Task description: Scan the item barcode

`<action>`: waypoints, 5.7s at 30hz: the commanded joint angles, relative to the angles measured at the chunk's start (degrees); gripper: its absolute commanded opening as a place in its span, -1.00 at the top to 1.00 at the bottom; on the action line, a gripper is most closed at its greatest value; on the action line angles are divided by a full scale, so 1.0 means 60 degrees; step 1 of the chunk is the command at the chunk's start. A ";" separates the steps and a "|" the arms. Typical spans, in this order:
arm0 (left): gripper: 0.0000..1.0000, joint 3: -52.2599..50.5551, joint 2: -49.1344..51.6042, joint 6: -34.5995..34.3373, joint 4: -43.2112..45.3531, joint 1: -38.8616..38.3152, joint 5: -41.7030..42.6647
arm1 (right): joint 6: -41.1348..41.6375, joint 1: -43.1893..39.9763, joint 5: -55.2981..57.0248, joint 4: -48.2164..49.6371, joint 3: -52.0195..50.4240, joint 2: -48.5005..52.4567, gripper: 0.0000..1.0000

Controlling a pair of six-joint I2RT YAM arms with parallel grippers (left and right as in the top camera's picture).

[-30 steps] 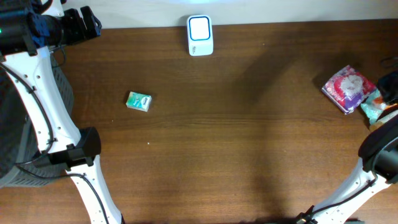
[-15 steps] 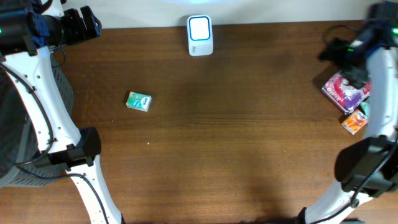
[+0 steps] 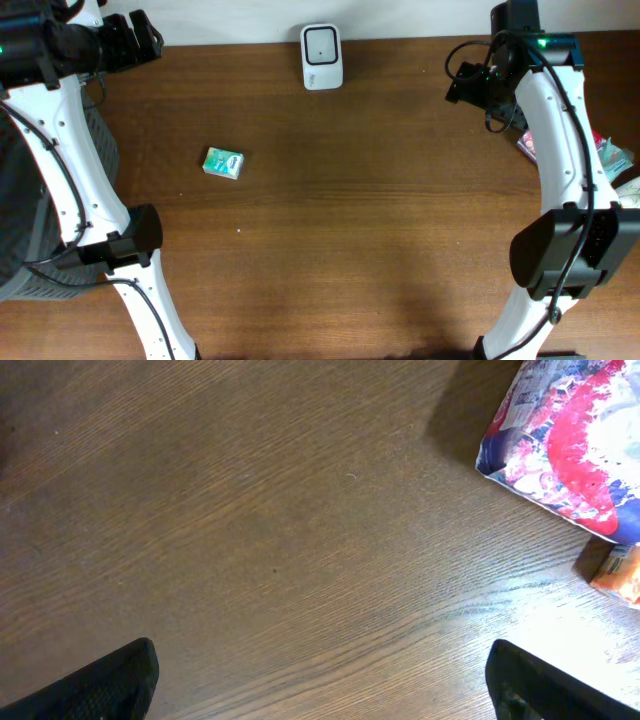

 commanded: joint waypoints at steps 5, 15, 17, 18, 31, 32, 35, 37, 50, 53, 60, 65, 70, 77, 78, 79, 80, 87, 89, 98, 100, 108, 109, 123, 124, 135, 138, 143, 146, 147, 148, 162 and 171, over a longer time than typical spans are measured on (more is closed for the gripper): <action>-0.98 -0.0015 -0.0025 0.0117 -0.0004 0.0026 0.0004 | -0.0025 0.0018 0.0219 0.0004 0.0040 0.0051 -0.97; -0.98 -0.0015 -0.0025 0.0117 -0.0004 0.0026 0.0004 | -0.0029 0.0018 0.0219 0.0004 0.0040 0.0051 -0.97; -0.98 -0.0015 -0.0025 0.0117 -0.0004 0.0026 0.0004 | -0.0029 0.0018 0.0219 0.0004 0.0040 0.0051 -0.97; -0.98 -0.0015 -0.0025 0.0117 -0.0004 0.0026 0.0004 | -0.0029 0.0018 0.0219 0.0004 0.0040 0.0051 -0.97; -0.98 -0.0623 -0.0025 0.0514 -0.0007 -0.0594 0.3978 | -0.0029 0.0018 0.0219 0.0004 0.0040 0.0051 -0.97; -0.98 -0.0958 -0.0025 0.0514 -0.0007 -0.0903 0.3891 | -0.0029 0.0018 0.0219 0.0004 0.0040 0.0051 -0.97; -0.97 -0.2546 -0.0025 0.0506 0.0044 -0.2244 0.1082 | -0.0025 0.0018 0.0219 0.0004 0.0040 0.0051 -0.97; -0.98 -0.2823 -0.0025 0.0510 -0.0007 -0.2448 -0.0058 | -0.0029 0.0018 0.0219 0.0004 0.0040 0.0051 -0.97; -0.69 -0.8867 -0.0025 -0.2044 0.2830 -0.2444 -0.2415 | -0.0029 0.0018 0.0219 0.0004 0.0040 0.0051 -0.97; -0.57 -0.9719 -0.0025 -0.0047 0.3439 -0.2841 -0.2350 | -0.0029 0.0018 0.0219 0.0004 0.0040 0.0051 -0.97; -0.11 -1.0936 -0.0025 0.0962 0.4517 -0.3381 -0.3785 | -0.0029 0.0018 0.0219 0.0004 0.0040 0.0051 -0.97; 0.30 -1.1533 -0.0025 0.1260 0.4878 -0.3523 -0.3789 | -0.0029 0.0018 0.0219 0.0004 0.0040 0.0051 -0.97; 1.00 -1.1530 -0.0025 0.1144 0.4794 -0.4306 -0.3748 | -0.0029 0.0018 0.0219 0.0004 0.0040 0.0051 -0.97; 1.00 -0.9220 -0.0029 -0.1239 0.5133 -0.5468 0.1545 | -0.0029 0.0018 0.0219 0.0004 0.0040 0.0051 -0.97; 1.00 -0.8910 -0.0025 -0.2182 0.5413 -0.5486 0.2342 | -0.0029 0.0018 0.0219 0.0004 0.0040 0.0051 -0.97; 1.00 -0.8768 -0.0029 -0.2983 0.5799 -0.5548 0.2696 | -0.0029 0.0018 0.0219 0.0004 0.0040 0.0051 -0.97; 1.00 -0.8768 -0.0025 -0.3351 0.5974 -0.5657 0.2645 | -0.0025 0.0018 0.0219 0.0004 0.0040 0.0051 -0.97; -0.72 -0.8768 -0.0029 -0.3337 0.6040 -0.6790 0.1475 | -0.0029 0.0018 0.0219 0.0004 0.0040 0.0051 -0.97; -0.74 -0.8484 -0.0106 -0.2200 0.5657 -0.6666 0.1588 | -0.0029 0.0018 0.0219 0.0004 0.0040 0.0051 -0.97; -0.98 -0.7442 -0.0517 -0.1625 0.2091 -0.3985 -0.3803 | -0.0029 0.0018 0.0219 0.0004 0.0040 0.0051 -0.97; -0.98 -0.7442 -0.0517 -0.1628 0.2062 -0.3781 -0.4892 | -0.0025 0.0025 -0.0080 0.0171 0.0040 0.0051 -0.97; -0.98 -0.7442 -0.0517 -0.1632 0.2175 -0.3730 -0.4350 | -0.0022 0.1934 -0.3034 0.0503 -0.0109 0.0820 -0.97; -0.98 -0.7442 -0.0517 -0.1632 0.2175 -0.3730 -0.4350 | -0.0025 0.2422 -0.3016 0.0758 -0.0109 0.1162 -0.59; -0.98 -0.7442 -0.0517 -0.1632 0.2175 -0.3734 -0.4350 | 0.2918 0.3599 -0.2040 0.0994 -0.1395 0.2820 0.92; -0.98 -0.7442 -0.0517 -0.1632 0.2175 -0.3730 -0.4350 | 0.2914 0.3566 -0.1993 0.1494 -0.1840 0.2820 0.92; -0.98 -0.7442 -0.0517 -0.1632 0.2175 -0.3734 -0.4350 | -0.0433 0.1242 -0.4747 0.3898 -0.0918 0.2816 0.54; -0.98 -0.7442 -0.0517 -0.1632 0.2175 -0.3734 -0.4350 | -0.0423 0.0947 -0.6470 0.3585 -0.0918 0.2816 0.02; -0.98 -0.7442 -0.0517 -0.1632 0.2175 -0.3734 -0.4350 | -0.2375 0.0991 -0.4812 0.2612 -0.0922 0.2820 -0.39; -0.98 -0.7442 -0.0517 -0.1632 0.2175 -0.3734 -0.4350 | -0.2670 0.1016 -0.4360 0.2707 -0.0922 0.2820 -0.97; -0.98 -0.7442 -0.0517 -0.1632 0.2175 -0.3730 -0.4350 | -0.2674 0.1060 -0.4346 0.2718 -0.0925 0.2820 -0.97; -0.98 -0.7442 -0.0517 -0.1628 0.2175 -0.3734 -0.4350 | -0.2779 0.1126 -0.4346 0.2805 -0.0925 0.2820 -0.96; -0.98 -0.7442 -0.0517 -0.1632 0.2175 -0.3734 -0.4353 | -0.3464 0.1909 -0.3810 0.3705 -0.0969 0.3741 0.20; -0.98 -0.7442 -0.0517 -0.1632 0.2175 -0.3734 -0.4350 | -0.3424 0.0736 -1.1613 0.2874 0.0189 0.3519 0.92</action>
